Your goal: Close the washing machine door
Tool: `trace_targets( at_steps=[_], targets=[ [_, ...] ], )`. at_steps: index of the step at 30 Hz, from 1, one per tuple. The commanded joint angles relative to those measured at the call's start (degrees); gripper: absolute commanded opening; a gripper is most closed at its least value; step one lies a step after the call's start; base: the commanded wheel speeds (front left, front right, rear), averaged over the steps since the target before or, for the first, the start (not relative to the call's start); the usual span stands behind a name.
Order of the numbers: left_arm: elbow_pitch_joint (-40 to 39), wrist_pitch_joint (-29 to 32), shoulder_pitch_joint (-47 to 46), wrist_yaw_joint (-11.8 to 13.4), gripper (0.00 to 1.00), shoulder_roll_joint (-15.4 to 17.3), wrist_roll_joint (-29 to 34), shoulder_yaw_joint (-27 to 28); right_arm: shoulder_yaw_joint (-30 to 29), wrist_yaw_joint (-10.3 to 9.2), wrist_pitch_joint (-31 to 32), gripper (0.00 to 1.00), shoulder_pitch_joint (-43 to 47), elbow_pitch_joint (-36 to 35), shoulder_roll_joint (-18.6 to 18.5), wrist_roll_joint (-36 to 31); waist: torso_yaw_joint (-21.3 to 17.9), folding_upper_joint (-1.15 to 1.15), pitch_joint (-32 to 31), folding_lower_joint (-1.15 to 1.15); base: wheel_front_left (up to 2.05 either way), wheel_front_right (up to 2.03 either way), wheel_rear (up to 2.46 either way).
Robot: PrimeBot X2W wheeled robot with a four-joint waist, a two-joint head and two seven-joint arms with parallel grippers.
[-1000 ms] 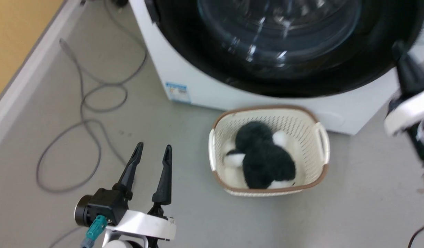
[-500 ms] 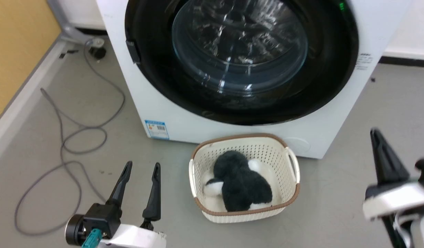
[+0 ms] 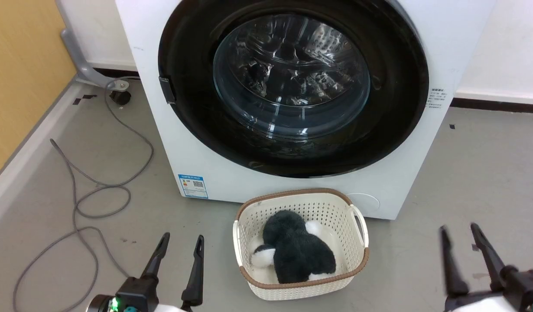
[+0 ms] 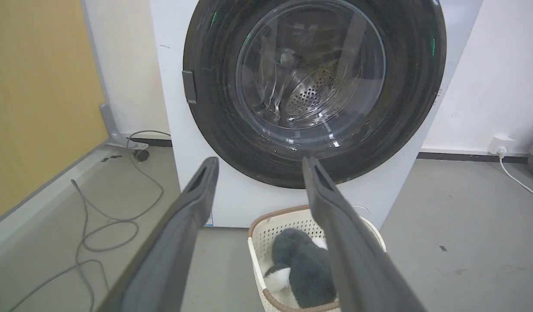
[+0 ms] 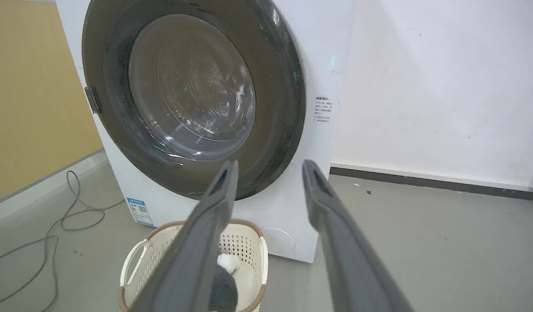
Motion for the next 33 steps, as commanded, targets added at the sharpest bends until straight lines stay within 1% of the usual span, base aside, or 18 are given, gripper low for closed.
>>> trace_targets(
  at_steps=[1, 7, 22, 23, 33],
  targets=[
    [0.15, -0.24, 0.71, 0.15, 1.0, 0.05, 0.43, 0.04, -0.12, -0.05, -0.4, 1.0, 0.94, -0.37, 0.58, -0.27, 0.01, 0.0, -0.09, 0.01, 0.0, 0.0, 0.0],
    [0.86, -0.24, 1.08, 0.15, 1.0, 0.05, 1.28, -0.12, -0.32, -0.05, -0.64, 1.0, 2.73, -0.56, 1.54, -0.63, 0.32, 0.0, -0.62, 0.01, 0.0, 0.0, 0.0],
    [0.26, -0.24, 1.11, -0.23, 1.0, 0.05, 1.79, 0.06, -0.49, -0.05, -0.67, 1.0, 2.36, -2.31, 1.7, 0.53, 0.38, 0.0, -0.59, 0.01, 0.0, 0.0, 0.0],
    [0.42, 0.04, 0.47, -0.01, 0.0, 0.0, 1.73, 0.14, -0.41, 0.0, -0.39, 0.0, 2.04, -1.93, 1.37, 0.26, 0.37, 0.0, -0.6, 0.01, 0.0, 0.0, 0.0],
    [0.09, 0.95, 0.23, 0.17, 0.0, -0.01, 1.96, 0.46, -0.06, 0.0, 0.45, 0.0, 1.68, -2.02, 1.39, 0.02, 0.0, 0.0, -0.55, 0.01, 0.0, 0.0, 0.0]
  ],
)
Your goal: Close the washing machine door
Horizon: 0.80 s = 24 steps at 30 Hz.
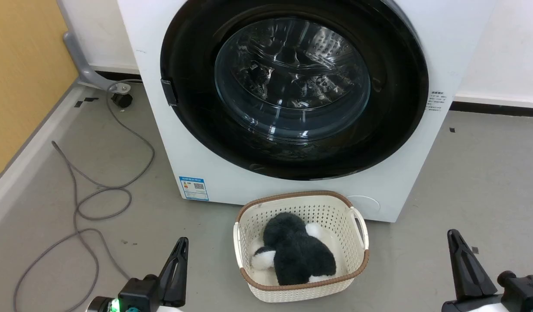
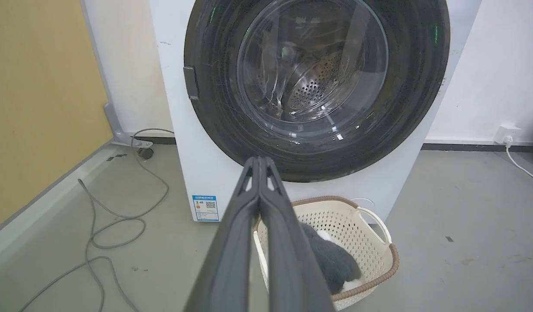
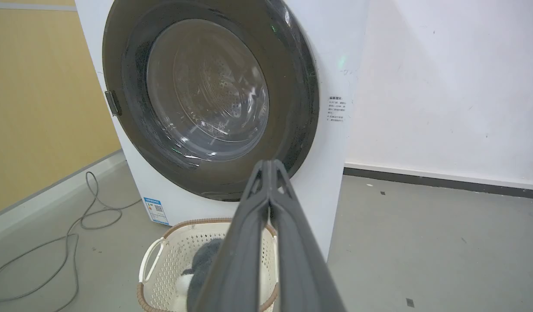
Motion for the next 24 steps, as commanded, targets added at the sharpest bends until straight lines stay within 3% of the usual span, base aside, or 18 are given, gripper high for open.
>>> trace_targets(
  at_steps=[1, 24],
  targets=[
    [-0.29, 0.35, -0.28, 0.2, 0.0, 0.0, 0.21, 0.16, 0.17, 0.0, 0.38, 0.0, -0.37, -0.13, 0.03, -0.26, -0.07, 0.0, 0.01, 0.0, 0.0, 0.0, 0.0],
    [-1.52, 3.27, -1.11, 0.84, 0.0, 0.02, 1.05, 1.21, 1.33, -0.01, 3.32, 0.0, -1.55, -0.51, 0.1, -1.08, -1.31, 0.0, 0.23, 0.0, 0.0, 0.0, 0.0]
  ],
)
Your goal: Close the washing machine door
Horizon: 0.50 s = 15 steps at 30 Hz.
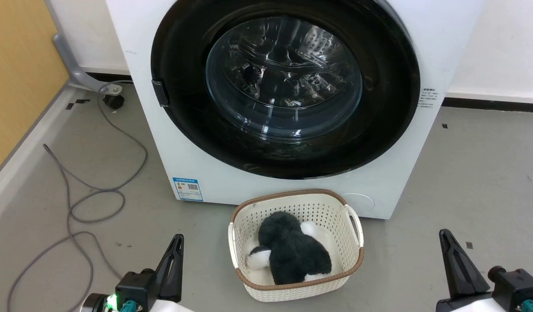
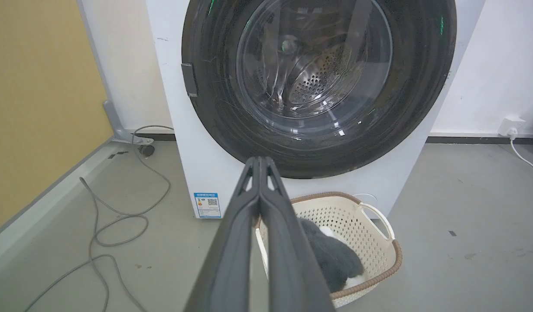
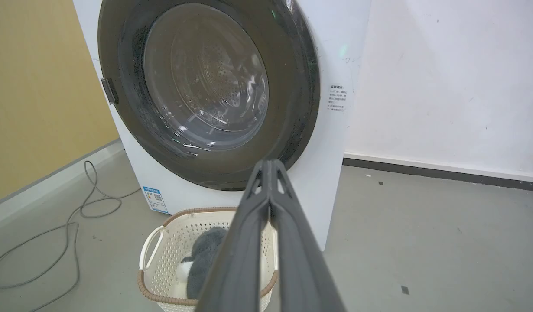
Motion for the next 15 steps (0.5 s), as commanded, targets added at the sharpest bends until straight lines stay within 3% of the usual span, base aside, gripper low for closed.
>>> trace_targets(
  at_steps=[1, 15],
  targets=[
    [-0.44, 0.37, -0.71, 0.36, 0.0, 0.02, 0.48, 0.29, 0.22, -0.01, 0.42, 0.0, -1.07, -0.37, 0.1, -0.5, -0.07, 0.0, 0.01, 0.0, 0.0, 0.0, 0.0],
    [-1.13, 2.01, -1.18, 0.71, 0.0, 0.02, 0.95, 0.87, 0.87, -0.02, 2.07, 0.0, -1.74, -0.59, 0.14, -0.96, -0.77, 0.0, 0.13, 0.0, 0.0, 0.0, 0.0]
  ],
)
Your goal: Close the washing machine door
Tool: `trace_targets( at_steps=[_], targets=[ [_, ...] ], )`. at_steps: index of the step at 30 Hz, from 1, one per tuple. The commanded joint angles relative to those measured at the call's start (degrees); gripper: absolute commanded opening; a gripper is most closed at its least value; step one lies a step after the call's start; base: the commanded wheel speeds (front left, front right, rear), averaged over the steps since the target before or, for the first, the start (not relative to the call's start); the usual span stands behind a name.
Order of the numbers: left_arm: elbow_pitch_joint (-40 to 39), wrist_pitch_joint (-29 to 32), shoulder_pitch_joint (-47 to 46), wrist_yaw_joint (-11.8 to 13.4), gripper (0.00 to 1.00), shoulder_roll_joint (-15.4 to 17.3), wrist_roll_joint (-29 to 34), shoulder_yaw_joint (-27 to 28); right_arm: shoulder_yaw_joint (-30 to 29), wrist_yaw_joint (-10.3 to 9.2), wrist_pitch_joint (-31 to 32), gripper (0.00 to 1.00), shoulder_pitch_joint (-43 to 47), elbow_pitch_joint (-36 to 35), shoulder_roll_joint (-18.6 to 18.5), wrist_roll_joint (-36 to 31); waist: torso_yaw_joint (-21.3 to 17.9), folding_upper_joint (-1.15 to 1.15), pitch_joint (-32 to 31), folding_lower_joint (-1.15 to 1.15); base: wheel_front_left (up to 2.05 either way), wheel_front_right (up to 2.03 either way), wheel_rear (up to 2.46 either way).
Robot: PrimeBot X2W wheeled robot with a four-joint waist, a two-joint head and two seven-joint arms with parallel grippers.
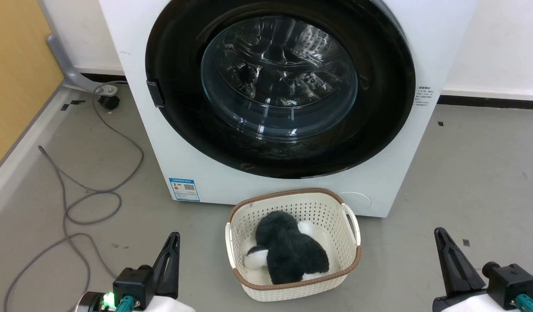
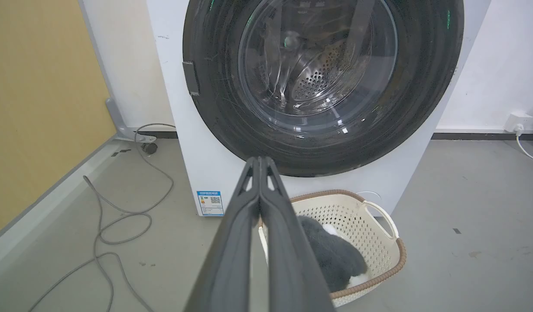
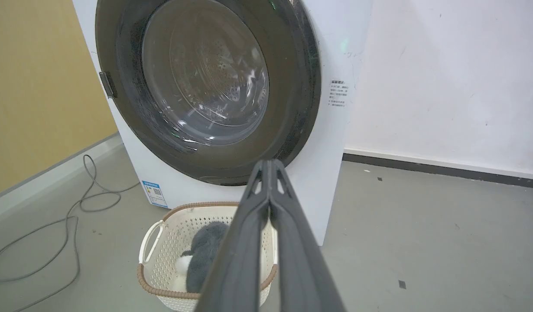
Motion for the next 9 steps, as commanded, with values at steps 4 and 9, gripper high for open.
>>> trace_targets(
  at_steps=[4, 9],
  targets=[
    [-0.54, 0.62, -1.03, 0.34, 0.0, 0.02, 0.66, 0.33, 0.35, -0.02, 0.65, 0.0, -1.29, -0.45, 0.14, -0.65, -0.23, 0.0, 0.04, 0.0, 0.0, 0.0, 0.0],
    [-0.79, 1.21, -1.2, 0.47, 0.0, 0.03, 0.82, 0.54, 0.59, -0.02, 1.24, 0.0, -1.53, -0.53, 0.15, -0.81, -0.48, 0.0, 0.08, 0.0, 0.0, 0.0, 0.0]
  ],
)
